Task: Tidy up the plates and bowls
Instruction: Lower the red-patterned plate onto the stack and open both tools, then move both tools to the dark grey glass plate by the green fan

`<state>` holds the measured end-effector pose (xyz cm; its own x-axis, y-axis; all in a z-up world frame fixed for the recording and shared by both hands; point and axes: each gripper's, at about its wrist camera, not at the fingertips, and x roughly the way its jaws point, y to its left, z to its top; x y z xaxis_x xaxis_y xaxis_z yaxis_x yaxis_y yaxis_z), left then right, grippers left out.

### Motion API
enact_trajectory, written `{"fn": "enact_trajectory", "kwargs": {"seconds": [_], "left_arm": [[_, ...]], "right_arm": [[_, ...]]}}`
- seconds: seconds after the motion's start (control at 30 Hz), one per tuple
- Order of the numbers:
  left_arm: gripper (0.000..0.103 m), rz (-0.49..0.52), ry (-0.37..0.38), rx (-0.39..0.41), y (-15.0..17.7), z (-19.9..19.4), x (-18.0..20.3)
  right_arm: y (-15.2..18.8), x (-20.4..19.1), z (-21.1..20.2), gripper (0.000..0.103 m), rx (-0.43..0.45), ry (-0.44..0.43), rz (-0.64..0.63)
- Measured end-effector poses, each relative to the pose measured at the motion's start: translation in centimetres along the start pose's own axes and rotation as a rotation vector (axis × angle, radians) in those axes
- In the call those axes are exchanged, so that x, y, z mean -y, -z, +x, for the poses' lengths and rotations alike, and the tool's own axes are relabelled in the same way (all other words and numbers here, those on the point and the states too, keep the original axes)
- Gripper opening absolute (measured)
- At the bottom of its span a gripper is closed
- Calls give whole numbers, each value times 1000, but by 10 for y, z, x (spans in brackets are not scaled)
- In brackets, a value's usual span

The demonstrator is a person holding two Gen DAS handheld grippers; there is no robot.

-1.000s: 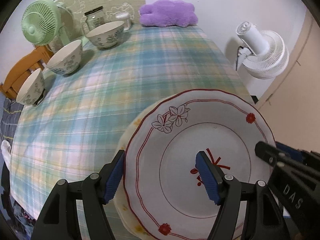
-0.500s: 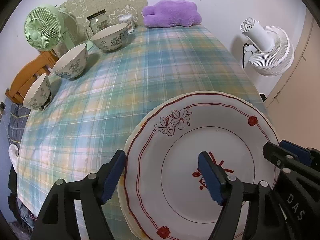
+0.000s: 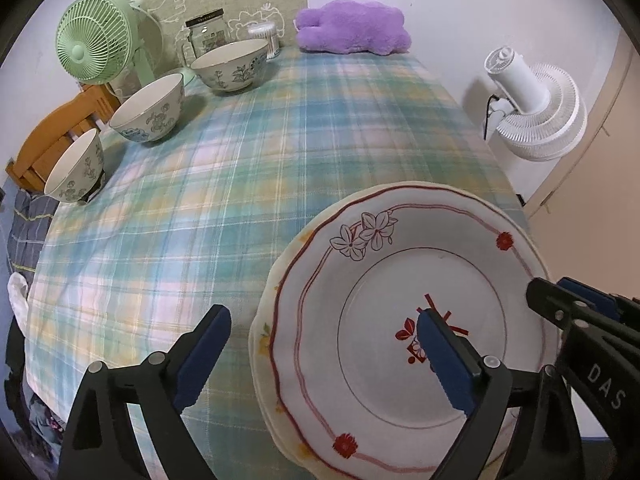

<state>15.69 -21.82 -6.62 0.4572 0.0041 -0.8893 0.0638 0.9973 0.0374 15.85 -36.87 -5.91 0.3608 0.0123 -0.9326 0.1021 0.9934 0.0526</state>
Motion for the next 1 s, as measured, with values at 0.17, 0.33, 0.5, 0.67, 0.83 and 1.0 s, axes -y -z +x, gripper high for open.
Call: {"fn": "enact_trajectory", "kwargs": {"seconds": [0.17, 0.33, 0.5, 0.67, 0.83, 1.0], "left_arm": [[95, -15, 18, 45, -1, -14, -18], [95, -21, 46, 62, -4, -19, -51], [95, -7, 62, 73, -8, -27, -87], [93, 8, 71, 84, -13, -35, -130], [92, -6, 72, 105, -20, -40, -177], [89, -6, 63, 120, -23, -39, -225]], "right_arm": [[-2, -18, -16, 63, 52, -9, -24], [-2, -54, -27, 63, 83, 6, -47], [0, -91, -37, 63, 109, 16, -28], [0, -136, -47, 63, 127, 20, -12], [-1, -185, -55, 63, 190, -6, -11], [-3, -240, -56, 68, 215, 8, -59]]}}
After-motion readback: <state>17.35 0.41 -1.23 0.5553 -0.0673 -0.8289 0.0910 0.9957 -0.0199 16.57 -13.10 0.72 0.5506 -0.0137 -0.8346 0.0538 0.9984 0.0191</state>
